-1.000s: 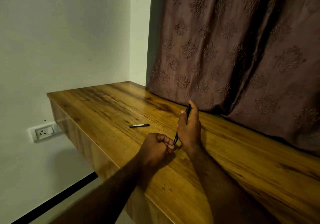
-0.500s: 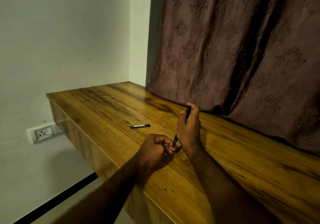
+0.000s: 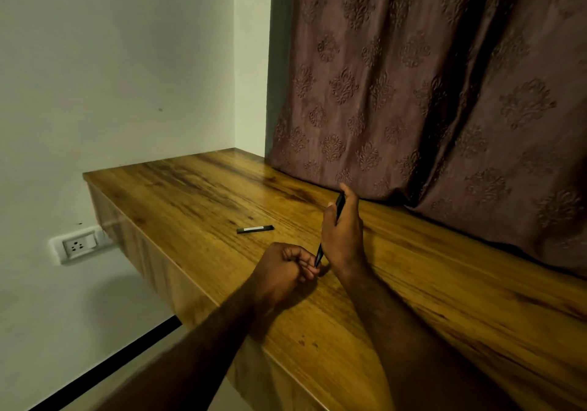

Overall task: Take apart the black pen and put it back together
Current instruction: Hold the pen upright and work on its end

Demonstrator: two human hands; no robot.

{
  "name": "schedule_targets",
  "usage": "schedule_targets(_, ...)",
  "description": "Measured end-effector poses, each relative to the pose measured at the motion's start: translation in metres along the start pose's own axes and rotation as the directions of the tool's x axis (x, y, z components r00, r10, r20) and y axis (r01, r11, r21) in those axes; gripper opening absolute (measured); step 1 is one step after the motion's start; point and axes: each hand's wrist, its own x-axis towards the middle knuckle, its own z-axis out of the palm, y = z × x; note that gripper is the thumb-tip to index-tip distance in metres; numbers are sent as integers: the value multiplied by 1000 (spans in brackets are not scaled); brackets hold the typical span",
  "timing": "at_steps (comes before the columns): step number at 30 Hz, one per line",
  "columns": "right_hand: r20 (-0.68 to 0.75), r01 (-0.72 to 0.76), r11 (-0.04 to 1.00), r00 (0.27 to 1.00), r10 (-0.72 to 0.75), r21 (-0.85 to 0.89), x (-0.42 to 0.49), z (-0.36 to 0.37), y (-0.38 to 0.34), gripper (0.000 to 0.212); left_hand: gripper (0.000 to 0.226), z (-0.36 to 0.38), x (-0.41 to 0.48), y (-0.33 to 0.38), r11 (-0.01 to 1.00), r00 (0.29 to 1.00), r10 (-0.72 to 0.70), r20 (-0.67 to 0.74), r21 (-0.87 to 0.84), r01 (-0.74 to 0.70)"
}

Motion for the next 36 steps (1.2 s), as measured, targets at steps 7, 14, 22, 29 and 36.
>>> schedule_targets(7,-5,26,999,1000,-26,-37,-1,1,1,40,44,-4,5,-5,1000,1000,-17,21,12,17)
schedule_targets(14,3,19,999,1000,-19,-37,-1,0,0,39,39,-4,-1,2,996,1000,12,24,87,-15)
schedule_targets(22,5,44,999,999,-43,-27,-2,-1,0,34,42,-5,1,-2,994,1000,3,25,109,-5)
schedule_targets(29,-4,44,998,999,-45,-36,0,-2,2,34,42,-5,7,-9,999,999,-11,42,36,9)
schedule_targets(36,12,48,998,999,-48,-38,0,-2,2,31,40,-4,3,-3,997,999,12,33,79,-15)
